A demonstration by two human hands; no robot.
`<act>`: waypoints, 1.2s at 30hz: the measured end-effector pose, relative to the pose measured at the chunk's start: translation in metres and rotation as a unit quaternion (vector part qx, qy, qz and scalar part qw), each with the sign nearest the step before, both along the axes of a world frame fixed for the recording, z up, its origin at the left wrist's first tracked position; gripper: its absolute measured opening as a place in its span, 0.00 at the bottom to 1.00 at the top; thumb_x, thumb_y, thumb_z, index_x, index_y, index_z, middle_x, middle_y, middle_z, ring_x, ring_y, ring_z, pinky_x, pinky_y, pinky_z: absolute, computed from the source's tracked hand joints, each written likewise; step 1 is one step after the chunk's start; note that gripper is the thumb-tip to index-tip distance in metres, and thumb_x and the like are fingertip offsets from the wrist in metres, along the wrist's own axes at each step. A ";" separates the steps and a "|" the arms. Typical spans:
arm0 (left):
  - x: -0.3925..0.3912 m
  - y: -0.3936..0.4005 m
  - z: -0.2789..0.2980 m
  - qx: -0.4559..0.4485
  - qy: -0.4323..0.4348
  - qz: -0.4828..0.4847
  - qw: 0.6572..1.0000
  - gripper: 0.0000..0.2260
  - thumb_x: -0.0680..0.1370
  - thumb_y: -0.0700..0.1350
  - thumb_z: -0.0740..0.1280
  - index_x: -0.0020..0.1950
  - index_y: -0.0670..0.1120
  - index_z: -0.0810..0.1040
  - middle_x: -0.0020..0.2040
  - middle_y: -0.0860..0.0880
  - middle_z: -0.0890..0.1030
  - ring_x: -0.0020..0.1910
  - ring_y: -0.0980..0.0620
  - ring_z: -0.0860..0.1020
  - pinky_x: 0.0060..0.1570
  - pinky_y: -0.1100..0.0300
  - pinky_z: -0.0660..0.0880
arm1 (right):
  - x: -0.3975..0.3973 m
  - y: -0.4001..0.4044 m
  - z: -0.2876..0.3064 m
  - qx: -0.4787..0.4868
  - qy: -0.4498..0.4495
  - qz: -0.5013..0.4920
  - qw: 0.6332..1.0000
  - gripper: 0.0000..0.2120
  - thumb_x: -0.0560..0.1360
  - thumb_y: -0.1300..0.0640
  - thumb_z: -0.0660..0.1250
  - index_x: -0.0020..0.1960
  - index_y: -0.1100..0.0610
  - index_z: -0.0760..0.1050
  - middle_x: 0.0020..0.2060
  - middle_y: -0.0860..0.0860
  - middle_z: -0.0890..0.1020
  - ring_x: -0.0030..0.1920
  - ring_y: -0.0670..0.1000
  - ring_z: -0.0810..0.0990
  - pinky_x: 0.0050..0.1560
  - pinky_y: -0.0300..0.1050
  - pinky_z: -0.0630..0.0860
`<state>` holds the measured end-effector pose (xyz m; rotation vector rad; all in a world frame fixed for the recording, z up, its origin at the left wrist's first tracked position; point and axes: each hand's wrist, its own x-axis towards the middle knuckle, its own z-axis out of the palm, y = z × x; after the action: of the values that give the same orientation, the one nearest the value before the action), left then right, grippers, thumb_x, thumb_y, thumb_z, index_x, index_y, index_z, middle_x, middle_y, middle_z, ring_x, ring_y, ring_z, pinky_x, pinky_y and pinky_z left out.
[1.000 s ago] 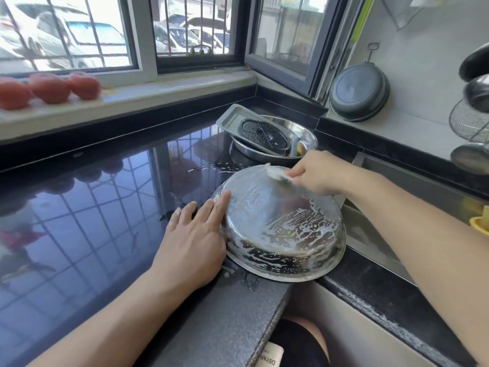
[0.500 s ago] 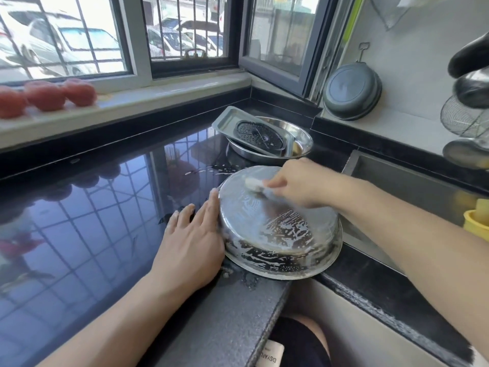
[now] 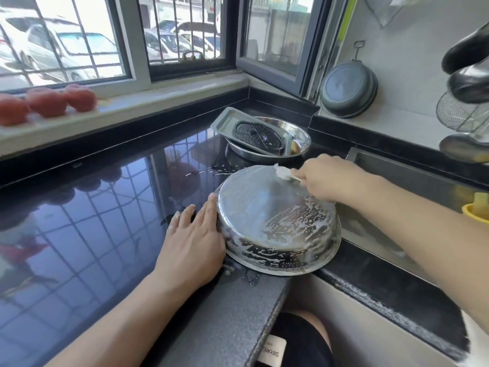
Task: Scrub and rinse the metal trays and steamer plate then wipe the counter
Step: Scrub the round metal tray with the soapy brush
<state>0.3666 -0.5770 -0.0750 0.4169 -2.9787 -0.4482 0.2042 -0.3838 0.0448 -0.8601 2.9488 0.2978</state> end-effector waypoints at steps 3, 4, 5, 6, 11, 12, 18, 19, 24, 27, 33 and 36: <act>0.000 0.000 0.000 -0.003 0.001 0.000 1.000 0.31 0.83 0.45 0.47 0.84 0.49 0.37 0.85 0.54 0.52 0.83 0.44 0.50 0.81 0.48 0.49 | 0.026 -0.003 -0.007 0.020 -0.057 0.063 0.996 0.19 0.85 0.50 0.53 0.74 0.42 0.70 0.53 0.56 0.79 0.43 0.54 0.77 0.49 0.48 0.77; -0.001 0.001 0.000 -0.003 0.002 0.000 1.000 0.31 0.83 0.45 0.47 0.85 0.48 0.37 0.85 0.54 0.52 0.83 0.44 0.50 0.81 0.48 0.49 | 0.039 -0.004 -0.011 0.010 -0.086 0.097 0.992 0.20 0.85 0.50 0.53 0.75 0.40 0.69 0.54 0.54 0.80 0.43 0.54 0.78 0.48 0.47 0.76; -0.002 0.001 -0.001 -0.003 0.003 0.001 1.000 0.31 0.83 0.45 0.47 0.85 0.48 0.38 0.85 0.54 0.52 0.83 0.44 0.50 0.81 0.48 0.49 | 0.043 -0.003 -0.011 0.007 -0.095 0.108 0.990 0.20 0.85 0.51 0.53 0.75 0.38 0.68 0.54 0.53 0.80 0.44 0.54 0.79 0.47 0.46 0.75; -0.002 0.000 -0.001 -0.003 0.003 0.002 1.000 0.31 0.83 0.45 0.47 0.85 0.48 0.38 0.85 0.54 0.52 0.83 0.44 0.51 0.81 0.48 0.48 | 0.034 0.000 -0.008 0.004 -0.081 0.094 0.992 0.20 0.84 0.51 0.55 0.74 0.36 0.69 0.53 0.53 0.81 0.44 0.54 0.80 0.47 0.46 0.77; -0.001 0.001 0.000 0.008 0.003 0.002 1.000 0.31 0.84 0.47 0.47 0.85 0.49 0.39 0.85 0.54 0.52 0.83 0.44 0.51 0.81 0.47 0.48 | 0.002 0.015 -0.007 0.001 -0.044 -0.008 0.999 0.22 0.81 0.58 0.57 0.69 0.39 0.76 0.46 0.53 0.77 0.41 0.55 0.79 0.45 0.48 0.78; -0.002 0.001 -0.001 0.008 0.005 0.002 1.000 0.31 0.84 0.47 0.47 0.85 0.49 0.39 0.85 0.55 0.52 0.83 0.44 0.51 0.81 0.47 0.48 | 0.013 0.010 -0.009 -0.009 -0.076 0.017 0.997 0.22 0.81 0.57 0.58 0.70 0.38 0.75 0.44 0.51 0.77 0.39 0.52 0.77 0.42 0.45 0.75; -0.002 0.000 -0.002 0.004 0.008 0.002 1.000 0.30 0.83 0.47 0.46 0.85 0.49 0.39 0.85 0.54 0.53 0.83 0.44 0.51 0.81 0.48 0.49 | -0.008 0.014 -0.004 -0.025 -0.043 -0.036 0.998 0.23 0.79 0.57 0.60 0.69 0.37 0.75 0.53 0.54 0.80 0.47 0.57 0.80 0.42 0.44 0.74; -0.001 0.000 -0.002 0.001 0.009 0.001 1.000 0.31 0.83 0.48 0.45 0.85 0.49 0.39 0.85 0.54 0.53 0.83 0.44 0.52 0.81 0.48 0.49 | -0.005 0.014 -0.004 -0.027 -0.051 -0.037 0.998 0.23 0.79 0.57 0.59 0.69 0.37 0.75 0.50 0.53 0.80 0.45 0.55 0.80 0.39 0.43 0.74; -0.003 -0.001 -0.003 0.009 0.014 0.001 1.000 0.30 0.84 0.47 0.47 0.85 0.50 0.40 0.85 0.54 0.53 0.83 0.44 0.52 0.81 0.48 0.49 | 0.043 0.006 -0.016 -0.050 -0.109 0.086 0.989 0.21 0.82 0.56 0.59 0.71 0.39 0.74 0.44 0.50 0.79 0.33 0.42 0.70 0.40 0.38 0.70; -0.002 0.001 -0.002 0.009 0.011 0.003 1.000 0.31 0.83 0.46 0.48 0.85 0.49 0.40 0.85 0.53 0.54 0.83 0.44 0.52 0.81 0.48 0.48 | 0.012 0.024 -0.002 -0.016 0.000 -0.048 0.999 0.20 0.79 0.57 0.58 0.69 0.45 0.76 0.47 0.56 0.77 0.38 0.54 0.75 0.45 0.47 0.77; -0.002 0.001 -0.002 0.005 0.005 0.006 1.000 0.30 0.84 0.47 0.47 0.85 0.49 0.39 0.85 0.53 0.54 0.83 0.44 0.52 0.81 0.47 0.48 | 0.067 0.005 -0.016 -0.042 -0.094 0.099 0.990 0.20 0.83 0.53 0.58 0.72 0.38 0.73 0.53 0.50 0.82 0.46 0.50 0.80 0.50 0.45 0.77; 0.000 0.001 -0.002 0.002 -0.002 0.000 1.000 0.31 0.83 0.49 0.44 0.85 0.49 0.39 0.85 0.53 0.53 0.83 0.44 0.52 0.81 0.47 0.48 | 0.036 0.019 -0.007 -0.012 0.001 -0.011 1.000 0.19 0.80 0.54 0.58 0.69 0.45 0.75 0.44 0.52 0.77 0.41 0.54 0.79 0.45 0.49 0.78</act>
<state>0.3663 -0.5761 -0.0769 0.4194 -2.9821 -0.4536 0.2398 -0.3647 0.0378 -0.8300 2.9676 0.2639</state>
